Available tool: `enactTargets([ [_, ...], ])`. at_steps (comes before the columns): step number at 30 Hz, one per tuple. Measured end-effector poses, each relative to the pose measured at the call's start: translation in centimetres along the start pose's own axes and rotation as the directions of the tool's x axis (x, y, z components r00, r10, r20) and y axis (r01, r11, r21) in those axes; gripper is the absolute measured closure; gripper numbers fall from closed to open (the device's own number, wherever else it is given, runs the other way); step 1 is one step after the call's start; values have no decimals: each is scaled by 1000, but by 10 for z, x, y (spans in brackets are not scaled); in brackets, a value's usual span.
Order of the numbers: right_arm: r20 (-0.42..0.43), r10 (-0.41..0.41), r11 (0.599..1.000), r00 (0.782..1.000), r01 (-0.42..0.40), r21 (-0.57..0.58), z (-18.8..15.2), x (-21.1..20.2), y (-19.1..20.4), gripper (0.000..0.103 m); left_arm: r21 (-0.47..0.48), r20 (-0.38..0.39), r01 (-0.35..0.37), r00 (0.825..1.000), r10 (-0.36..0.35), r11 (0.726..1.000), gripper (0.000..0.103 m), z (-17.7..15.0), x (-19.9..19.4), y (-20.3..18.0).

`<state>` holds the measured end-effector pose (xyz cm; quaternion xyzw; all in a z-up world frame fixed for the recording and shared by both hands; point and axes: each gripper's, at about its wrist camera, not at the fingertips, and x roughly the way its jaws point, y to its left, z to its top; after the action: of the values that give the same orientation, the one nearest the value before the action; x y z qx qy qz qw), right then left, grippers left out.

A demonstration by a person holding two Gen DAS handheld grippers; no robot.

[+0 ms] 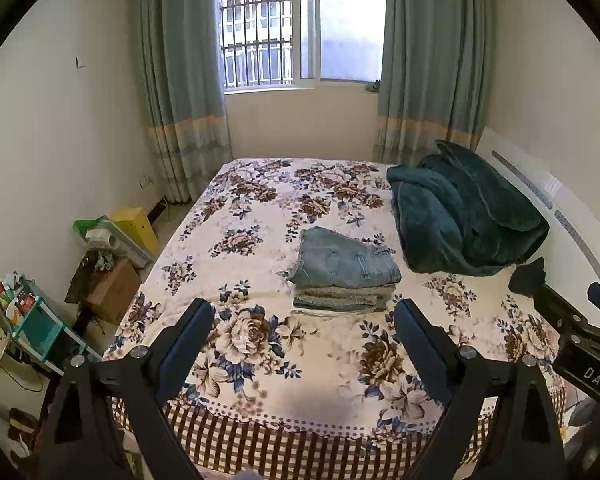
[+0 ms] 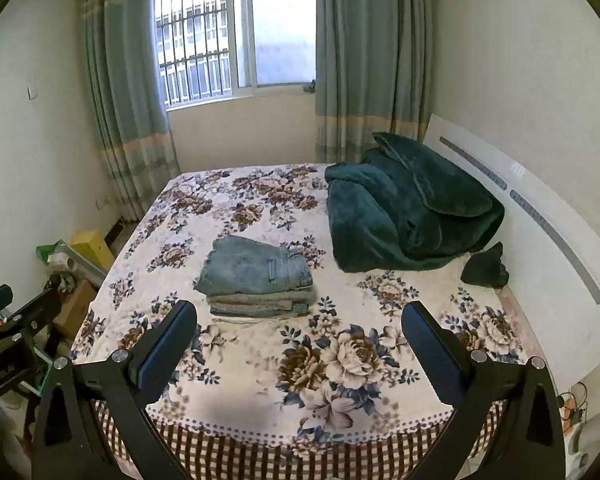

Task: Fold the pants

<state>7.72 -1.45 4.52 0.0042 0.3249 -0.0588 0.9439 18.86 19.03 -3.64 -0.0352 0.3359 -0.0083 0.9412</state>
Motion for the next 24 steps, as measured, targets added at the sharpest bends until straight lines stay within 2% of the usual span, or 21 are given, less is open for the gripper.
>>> enactTargets([
  [4,0,9,1000,1000,-9,-2,1,-5,2,0,3,5,-4,1000,4,1000,0,-5,-5,0],
  [9,14,19,1000,1000,-19,-13,2,-13,4,0,3,10,-24,1000,24,1000,0,-9,-9,1],
  [24,-32,53,999,998,-53,-7,4,-3,-5,0,14,-2,-35,999,35,999,0,-12,-17,-3],
])
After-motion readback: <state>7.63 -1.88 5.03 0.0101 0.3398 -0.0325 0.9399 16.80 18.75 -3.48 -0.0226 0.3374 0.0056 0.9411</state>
